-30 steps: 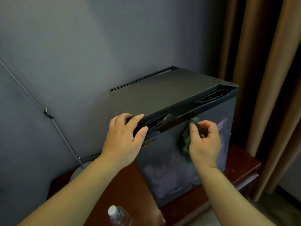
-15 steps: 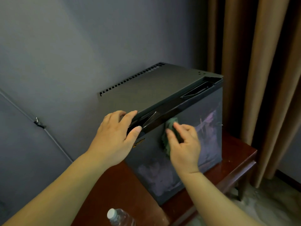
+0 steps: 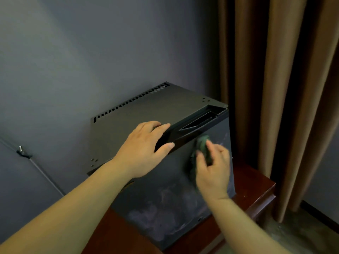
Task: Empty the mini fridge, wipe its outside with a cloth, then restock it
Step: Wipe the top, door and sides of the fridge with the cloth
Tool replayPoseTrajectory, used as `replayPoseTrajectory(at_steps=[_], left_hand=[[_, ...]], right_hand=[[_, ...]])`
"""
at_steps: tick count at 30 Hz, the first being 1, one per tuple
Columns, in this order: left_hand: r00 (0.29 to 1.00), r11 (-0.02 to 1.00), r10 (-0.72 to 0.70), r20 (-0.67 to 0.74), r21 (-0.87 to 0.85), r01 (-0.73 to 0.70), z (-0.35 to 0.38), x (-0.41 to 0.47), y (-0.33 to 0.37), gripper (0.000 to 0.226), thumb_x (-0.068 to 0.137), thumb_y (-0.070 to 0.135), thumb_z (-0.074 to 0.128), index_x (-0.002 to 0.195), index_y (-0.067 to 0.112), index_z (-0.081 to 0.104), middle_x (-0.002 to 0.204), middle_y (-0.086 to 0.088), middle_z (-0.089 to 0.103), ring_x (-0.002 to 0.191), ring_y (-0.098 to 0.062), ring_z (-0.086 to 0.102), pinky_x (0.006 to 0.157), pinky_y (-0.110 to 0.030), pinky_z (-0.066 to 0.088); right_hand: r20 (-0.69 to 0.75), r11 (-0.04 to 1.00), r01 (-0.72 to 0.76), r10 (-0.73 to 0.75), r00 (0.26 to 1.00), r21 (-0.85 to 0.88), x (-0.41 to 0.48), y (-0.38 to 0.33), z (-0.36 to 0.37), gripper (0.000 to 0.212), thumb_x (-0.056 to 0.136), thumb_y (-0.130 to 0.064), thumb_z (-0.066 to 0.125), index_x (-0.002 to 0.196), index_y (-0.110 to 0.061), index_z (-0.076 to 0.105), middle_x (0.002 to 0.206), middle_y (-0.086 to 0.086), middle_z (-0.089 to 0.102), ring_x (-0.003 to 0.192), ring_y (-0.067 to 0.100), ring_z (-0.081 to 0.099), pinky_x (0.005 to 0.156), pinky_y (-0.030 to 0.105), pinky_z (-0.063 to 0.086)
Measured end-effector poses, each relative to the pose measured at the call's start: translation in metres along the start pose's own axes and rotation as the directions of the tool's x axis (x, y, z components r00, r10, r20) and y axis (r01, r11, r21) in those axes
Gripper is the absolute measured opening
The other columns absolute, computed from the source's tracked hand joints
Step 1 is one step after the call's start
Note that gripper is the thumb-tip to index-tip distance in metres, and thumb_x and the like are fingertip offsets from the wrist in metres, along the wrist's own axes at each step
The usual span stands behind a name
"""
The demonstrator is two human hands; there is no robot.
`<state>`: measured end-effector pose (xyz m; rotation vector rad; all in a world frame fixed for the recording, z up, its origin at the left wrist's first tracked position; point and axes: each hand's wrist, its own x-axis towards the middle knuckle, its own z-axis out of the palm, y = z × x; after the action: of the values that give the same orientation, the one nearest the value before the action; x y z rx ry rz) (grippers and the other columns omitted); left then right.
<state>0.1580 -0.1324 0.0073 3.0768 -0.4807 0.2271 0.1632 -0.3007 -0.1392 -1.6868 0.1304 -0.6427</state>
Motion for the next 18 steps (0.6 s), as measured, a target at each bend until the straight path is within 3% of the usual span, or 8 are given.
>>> replayPoseTrajectory(at_steps=[2,4,10,15,18], left_hand=[[1.000,1.000,-0.018,-0.015,-0.007,0.018,0.002,-0.001,0.000,0.068,0.098,0.065,0.031,0.157,0.032,0.028,0.153,0.011,0.033,0.142,-0.009,0.023,0.116,-0.033,0.029],[0.999,1.000,-0.030,-0.027,-0.011,0.030,0.001,-0.001,-0.001,0.066,0.098,0.064,0.032,0.156,0.033,0.029,0.152,0.013,0.033,0.141,-0.008,0.024,0.114,-0.033,0.029],[0.999,0.999,-0.045,-0.020,-0.014,0.045,0.002,0.000,0.000,0.071,0.093,0.071,0.026,0.155,0.037,0.028,0.151,0.016,0.032,0.141,-0.005,0.025,0.112,-0.030,0.031],[0.998,0.998,-0.065,-0.008,-0.023,0.065,0.002,0.001,0.001,0.072,0.091,0.074,0.024,0.155,0.039,0.028,0.151,0.018,0.032,0.141,-0.004,0.024,0.112,-0.031,0.032],[0.997,0.997,-0.073,-0.014,-0.036,0.072,0.002,0.000,0.000,0.072,0.092,0.074,0.026,0.154,0.039,0.030,0.151,0.018,0.032,0.141,-0.004,0.026,0.111,-0.032,0.033]], right_hand=[[-0.079,0.994,-0.109,0.111,0.991,0.022,0.043,0.007,-0.017,0.044,0.096,-0.019,0.066,0.139,-0.014,0.058,0.123,-0.002,0.045,0.116,0.018,0.052,0.098,0.016,0.035],[-0.112,0.983,-0.165,0.174,0.978,0.085,0.070,0.003,-0.026,0.045,0.098,-0.024,0.063,0.142,-0.014,0.055,0.123,-0.004,0.044,0.114,0.011,0.050,0.097,0.014,0.034],[0.039,0.998,0.065,-0.066,0.997,0.017,0.040,0.013,-0.022,0.045,0.095,-0.018,0.068,0.137,-0.008,0.059,0.113,-0.003,0.047,0.100,-0.004,0.043,0.086,-0.006,0.029],[-0.026,1.000,0.002,-0.001,1.000,0.023,0.078,0.014,-0.035,0.047,0.098,-0.023,0.063,0.141,-0.009,0.054,0.120,-0.004,0.048,0.109,0.003,0.047,0.088,-0.006,0.027],[0.055,0.997,0.068,-0.070,0.996,0.046,0.053,0.007,-0.026,0.048,0.096,-0.019,0.065,0.141,-0.007,0.052,0.121,-0.006,0.044,0.104,-0.011,0.043,0.091,-0.006,0.027]])
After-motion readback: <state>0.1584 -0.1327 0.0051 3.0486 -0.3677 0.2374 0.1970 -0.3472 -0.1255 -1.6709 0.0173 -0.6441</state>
